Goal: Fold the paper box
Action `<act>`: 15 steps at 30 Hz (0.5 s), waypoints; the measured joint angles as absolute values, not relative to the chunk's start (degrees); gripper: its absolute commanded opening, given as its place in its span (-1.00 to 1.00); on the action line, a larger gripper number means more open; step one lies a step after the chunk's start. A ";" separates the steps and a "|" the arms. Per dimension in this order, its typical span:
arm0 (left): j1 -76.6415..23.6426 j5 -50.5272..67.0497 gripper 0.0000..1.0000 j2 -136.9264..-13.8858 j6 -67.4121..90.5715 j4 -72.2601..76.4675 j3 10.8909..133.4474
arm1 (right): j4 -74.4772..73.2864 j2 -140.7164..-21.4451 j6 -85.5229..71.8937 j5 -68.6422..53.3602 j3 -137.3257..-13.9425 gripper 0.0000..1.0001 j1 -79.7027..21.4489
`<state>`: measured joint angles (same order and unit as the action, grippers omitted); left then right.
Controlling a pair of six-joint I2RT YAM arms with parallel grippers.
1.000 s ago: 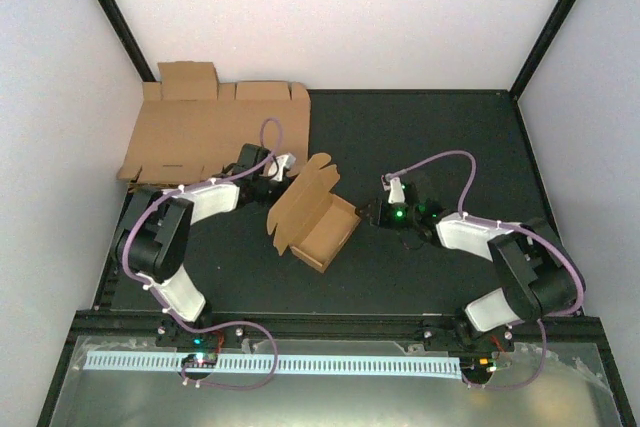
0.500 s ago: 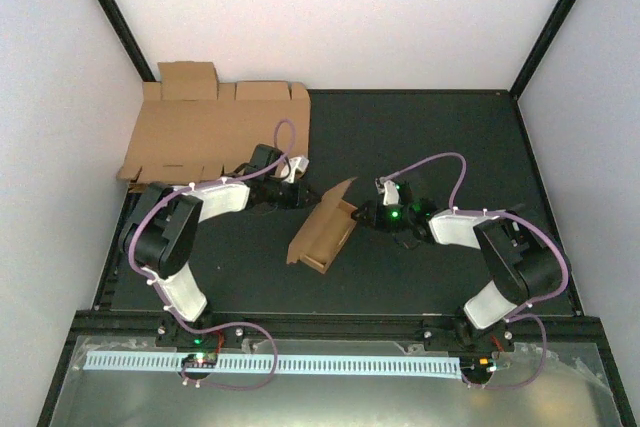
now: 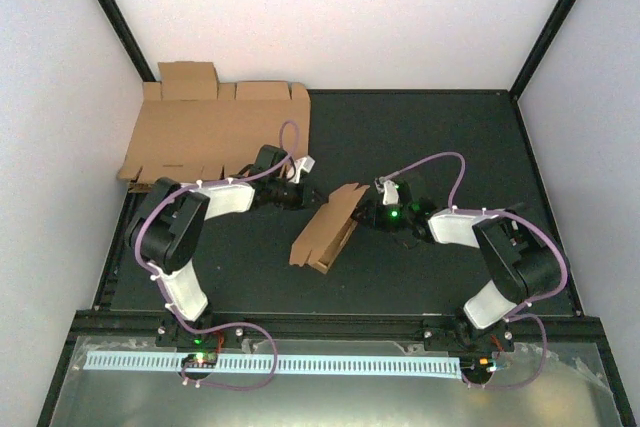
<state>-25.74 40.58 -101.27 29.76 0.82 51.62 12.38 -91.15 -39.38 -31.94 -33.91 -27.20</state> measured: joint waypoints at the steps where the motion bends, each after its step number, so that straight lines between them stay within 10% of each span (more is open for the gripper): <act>1: -25.71 40.86 -0.61 -101.43 30.33 1.43 51.59 | 12.36 -91.22 -39.40 -31.90 -33.91 -0.29 -27.20; 9: -25.54 43.24 -0.59 -103.50 33.67 7.05 51.53 | 12.38 -91.46 -39.57 -31.88 -33.91 -0.29 -27.24; 15: -25.41 43.53 -0.21 -103.66 32.95 6.85 51.53 | 11.53 -90.70 -38.96 -31.18 -33.91 -0.05 -27.33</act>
<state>-25.41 43.53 -103.66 32.95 6.85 51.53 11.53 -90.70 -38.96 -31.18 -33.91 -27.33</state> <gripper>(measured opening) 0.281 0.417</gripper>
